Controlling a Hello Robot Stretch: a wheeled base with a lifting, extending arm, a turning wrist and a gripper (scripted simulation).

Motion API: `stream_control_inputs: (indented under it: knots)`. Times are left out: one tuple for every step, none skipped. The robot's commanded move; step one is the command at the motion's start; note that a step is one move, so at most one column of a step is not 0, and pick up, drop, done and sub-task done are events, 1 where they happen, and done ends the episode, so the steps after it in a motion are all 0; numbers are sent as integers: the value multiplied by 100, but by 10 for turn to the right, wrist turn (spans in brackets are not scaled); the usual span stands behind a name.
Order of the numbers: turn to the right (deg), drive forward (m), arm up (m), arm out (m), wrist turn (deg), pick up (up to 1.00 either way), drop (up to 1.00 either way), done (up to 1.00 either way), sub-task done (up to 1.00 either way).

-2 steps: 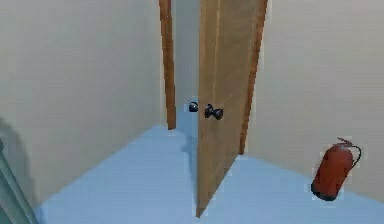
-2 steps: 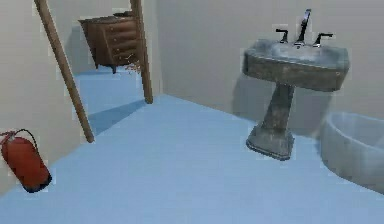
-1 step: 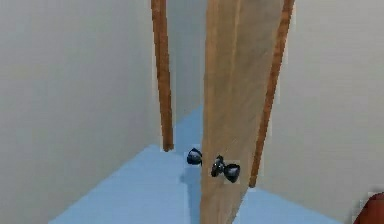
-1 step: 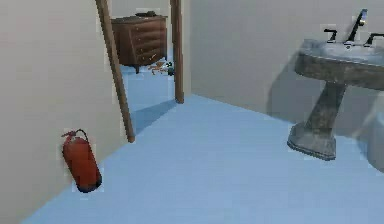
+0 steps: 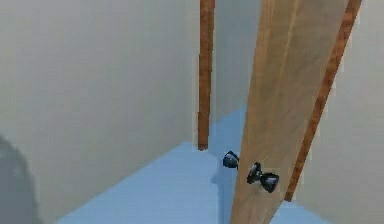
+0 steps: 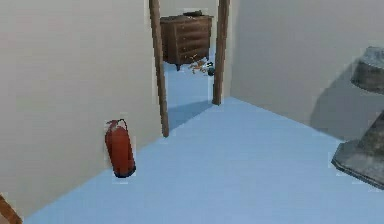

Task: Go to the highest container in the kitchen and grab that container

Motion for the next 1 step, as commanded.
stream_control_inputs:
  knots:
    - [0, 35, 0, 0, 0, 0, 0, 0, 0]
